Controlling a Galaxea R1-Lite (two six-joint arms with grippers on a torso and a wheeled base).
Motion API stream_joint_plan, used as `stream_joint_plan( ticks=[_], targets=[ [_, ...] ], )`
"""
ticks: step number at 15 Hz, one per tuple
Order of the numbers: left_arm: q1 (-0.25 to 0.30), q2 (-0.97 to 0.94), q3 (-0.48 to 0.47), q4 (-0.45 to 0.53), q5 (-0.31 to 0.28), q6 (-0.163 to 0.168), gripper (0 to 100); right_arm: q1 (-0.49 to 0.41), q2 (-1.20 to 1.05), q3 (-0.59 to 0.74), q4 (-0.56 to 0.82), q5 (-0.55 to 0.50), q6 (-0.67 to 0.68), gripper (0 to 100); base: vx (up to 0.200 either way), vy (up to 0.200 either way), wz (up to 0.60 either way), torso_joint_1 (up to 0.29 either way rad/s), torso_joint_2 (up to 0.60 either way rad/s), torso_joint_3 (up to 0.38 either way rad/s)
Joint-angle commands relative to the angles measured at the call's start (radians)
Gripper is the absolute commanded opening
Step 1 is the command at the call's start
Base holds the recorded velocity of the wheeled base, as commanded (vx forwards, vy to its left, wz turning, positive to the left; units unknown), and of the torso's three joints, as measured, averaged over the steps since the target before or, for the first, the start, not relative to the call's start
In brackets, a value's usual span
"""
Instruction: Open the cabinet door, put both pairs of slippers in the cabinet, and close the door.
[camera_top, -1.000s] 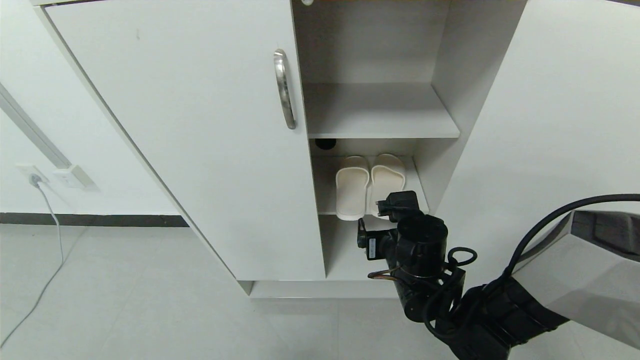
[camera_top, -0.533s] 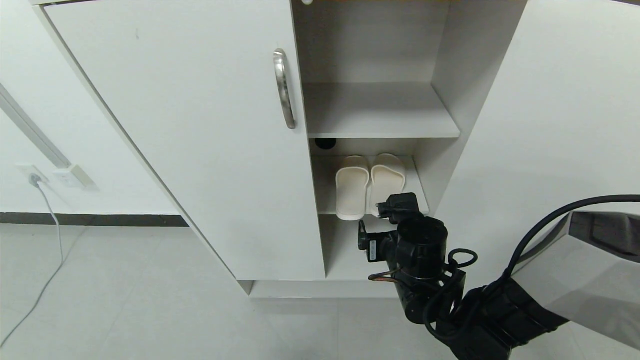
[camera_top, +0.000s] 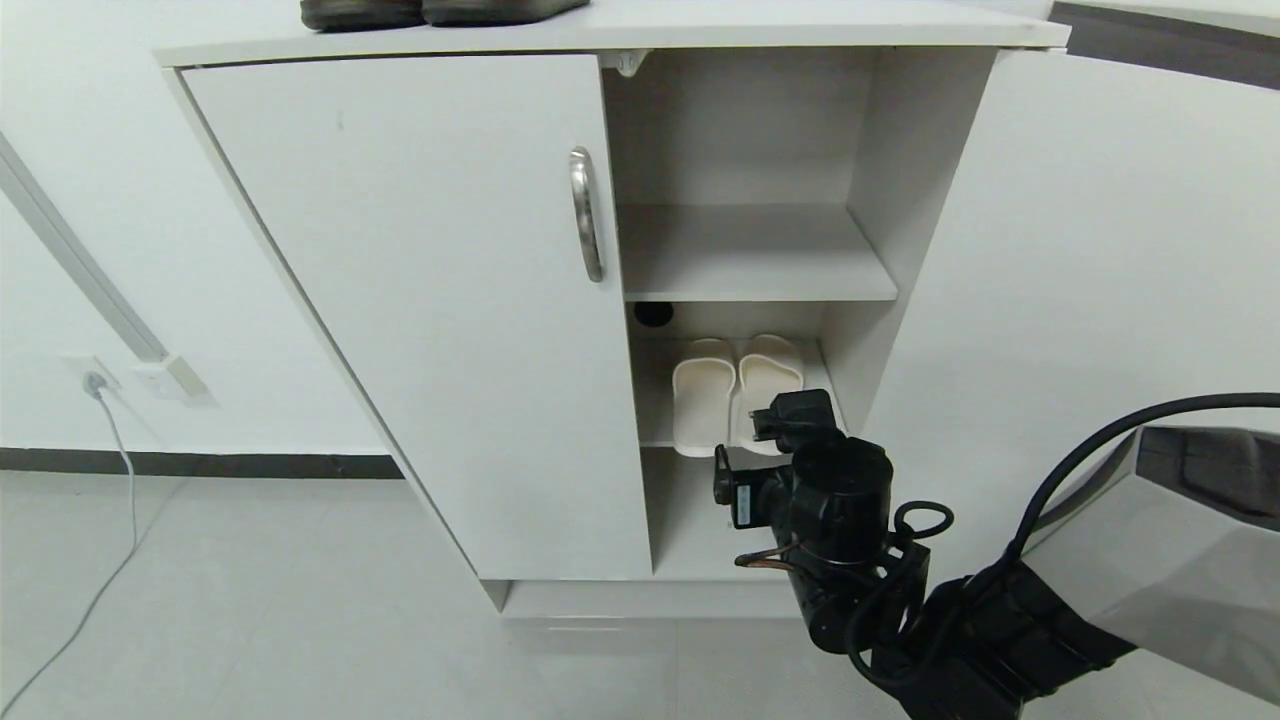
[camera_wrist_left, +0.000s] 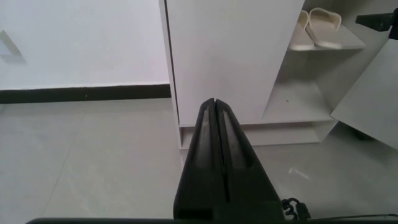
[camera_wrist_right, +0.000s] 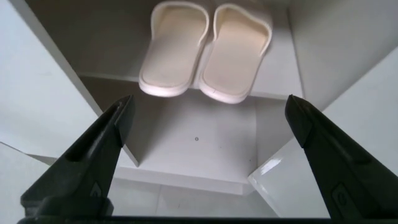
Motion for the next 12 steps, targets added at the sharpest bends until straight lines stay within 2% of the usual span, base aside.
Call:
stream_joint_plan(
  ticks=[1, 7, 12],
  targets=[
    [0.0, 0.001, 0.0, 0.0, 0.0, 0.001, 0, 0.001, 0.004, 0.001, -0.001, -0.002, 0.0, 100, 0.0, 0.0, 0.0, -0.002, 0.0, 0.203],
    [0.0, 0.001, 0.0, 0.0, 0.0, 0.007, 0, -0.001, 0.013, 0.001, -0.001, -0.002, 0.0, 100, 0.0, 0.0, 0.0, 0.001, 0.0, 0.202],
    [0.0, 0.001, 0.0, 0.0, 0.0, 0.003, 0, -0.002, 0.015, 0.011, -0.002, -0.002, 0.0, 100, 0.0, 0.0, 0.0, 0.001, 0.0, 0.021]
  ],
)
